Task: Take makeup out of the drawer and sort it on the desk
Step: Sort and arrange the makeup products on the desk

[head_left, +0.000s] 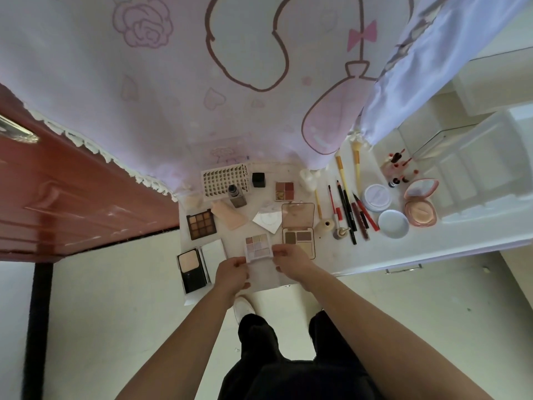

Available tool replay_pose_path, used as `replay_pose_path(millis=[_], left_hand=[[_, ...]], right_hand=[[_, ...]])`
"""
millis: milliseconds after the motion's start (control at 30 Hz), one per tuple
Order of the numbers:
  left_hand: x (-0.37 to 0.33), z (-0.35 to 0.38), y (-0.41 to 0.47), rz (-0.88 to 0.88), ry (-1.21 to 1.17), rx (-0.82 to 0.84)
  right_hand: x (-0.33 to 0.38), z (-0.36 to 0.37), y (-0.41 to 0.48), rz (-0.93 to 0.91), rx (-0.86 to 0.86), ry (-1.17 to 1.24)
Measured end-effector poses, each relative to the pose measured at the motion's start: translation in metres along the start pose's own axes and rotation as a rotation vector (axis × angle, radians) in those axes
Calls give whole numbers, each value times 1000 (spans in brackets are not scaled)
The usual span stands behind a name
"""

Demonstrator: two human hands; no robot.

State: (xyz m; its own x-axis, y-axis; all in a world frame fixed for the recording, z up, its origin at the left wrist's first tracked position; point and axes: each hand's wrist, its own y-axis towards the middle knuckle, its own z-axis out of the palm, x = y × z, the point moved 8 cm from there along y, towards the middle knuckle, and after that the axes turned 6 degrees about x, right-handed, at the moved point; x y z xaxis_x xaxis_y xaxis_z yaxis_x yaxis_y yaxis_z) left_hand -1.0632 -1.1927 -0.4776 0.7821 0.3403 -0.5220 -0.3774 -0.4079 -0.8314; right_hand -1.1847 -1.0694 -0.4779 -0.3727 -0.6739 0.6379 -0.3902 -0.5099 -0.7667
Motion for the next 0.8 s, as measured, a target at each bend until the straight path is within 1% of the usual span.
replay_pose_path(millis=[133, 267, 333, 433, 500, 600, 733, 800], left_hand=[[-13, 0, 2, 75, 136, -5], [-19, -1, 5, 118, 383, 4], [-30, -4, 5, 167, 525, -52], [-60, -5, 8, 312, 710, -190], [-83, 7, 14, 393, 789, -204], [-108, 33, 29, 467, 899, -163], [-121, 53, 52, 452, 1013, -145], [-126, 54, 58, 458, 1004, -167]], right_hand=[[7, 3, 5, -59, 25, -153], [9, 6, 9, -60, 48, -250], [8, 1, 9, -46, 19, -258], [8, -14, 6, -64, -26, -275], [6, -24, 4, -87, -33, -258], [-2, -35, 1, -97, -41, -142], [-18, -43, 5, -70, -64, -39], [-21, -46, 5, -67, -84, -43]])
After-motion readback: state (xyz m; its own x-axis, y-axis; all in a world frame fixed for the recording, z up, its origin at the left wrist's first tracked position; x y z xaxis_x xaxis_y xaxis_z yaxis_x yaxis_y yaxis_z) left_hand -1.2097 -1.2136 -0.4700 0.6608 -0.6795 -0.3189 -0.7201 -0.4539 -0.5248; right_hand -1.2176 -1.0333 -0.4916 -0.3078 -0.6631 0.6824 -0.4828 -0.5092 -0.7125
